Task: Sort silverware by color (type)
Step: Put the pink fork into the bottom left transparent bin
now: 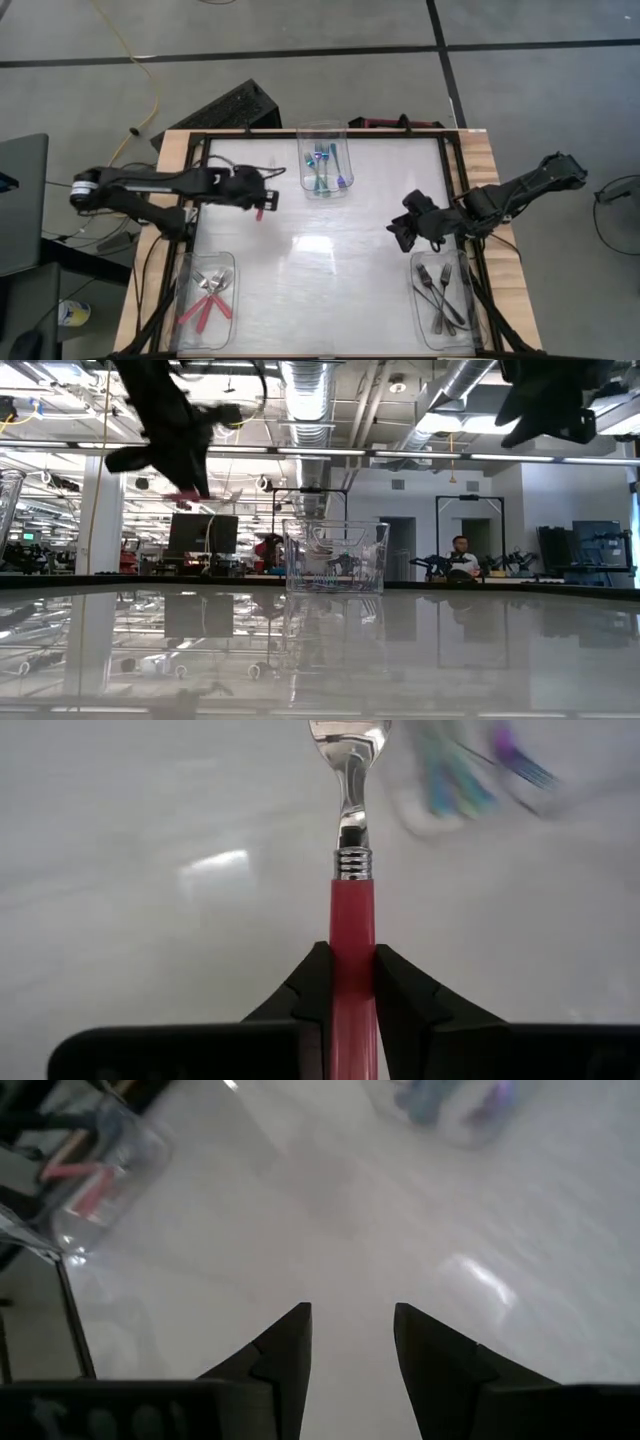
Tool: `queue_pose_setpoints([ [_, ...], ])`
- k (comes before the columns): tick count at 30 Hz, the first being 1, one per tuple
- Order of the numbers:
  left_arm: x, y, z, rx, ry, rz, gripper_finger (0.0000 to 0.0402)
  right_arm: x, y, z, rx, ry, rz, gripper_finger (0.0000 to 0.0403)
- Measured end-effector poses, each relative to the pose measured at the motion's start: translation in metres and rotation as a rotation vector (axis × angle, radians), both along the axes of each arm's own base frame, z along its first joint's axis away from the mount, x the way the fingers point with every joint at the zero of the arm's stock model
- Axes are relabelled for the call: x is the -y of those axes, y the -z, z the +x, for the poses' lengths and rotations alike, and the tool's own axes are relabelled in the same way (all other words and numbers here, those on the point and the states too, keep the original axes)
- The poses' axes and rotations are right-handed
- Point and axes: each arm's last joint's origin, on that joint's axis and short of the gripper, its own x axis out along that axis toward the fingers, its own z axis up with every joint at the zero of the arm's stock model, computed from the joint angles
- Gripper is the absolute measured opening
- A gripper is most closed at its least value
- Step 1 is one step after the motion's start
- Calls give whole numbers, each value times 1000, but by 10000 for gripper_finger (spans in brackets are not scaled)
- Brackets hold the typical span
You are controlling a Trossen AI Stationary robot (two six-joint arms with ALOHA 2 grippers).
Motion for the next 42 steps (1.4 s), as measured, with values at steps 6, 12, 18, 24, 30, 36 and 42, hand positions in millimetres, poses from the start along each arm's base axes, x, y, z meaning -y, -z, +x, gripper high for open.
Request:
queue_pose_setpoints([
  [6, 56, -27, -19, 177, 177, -136, 34, -1, -7, 6, 87, -34, -63, 166],
  [12, 132, -40, -45, 309, 323, -223, 35, 1, -8, 14, 113, -67, -118, 166],
  [18, 200, -33, -84, 360, 372, -331, 35, 5, -1, 28, 86, -86, -185, 166],
  [24, 237, -13, -116, 187, 426, -493, 35, 7, 7, 48, 87, -113, -193, 166],
  [30, 246, -2, -136, -12, 477, -534, 36, 6, 18, 64, 81, -182, -111, 166],
  [36, 241, 4, -155, -95, 520, -434, 36, 4, 27, 73, 73, -130, -13, 166],
  [42, 240, 5, -159, -123, 551, -397, 55, 2, 29, 77, 94, -49, 92, 166],
])
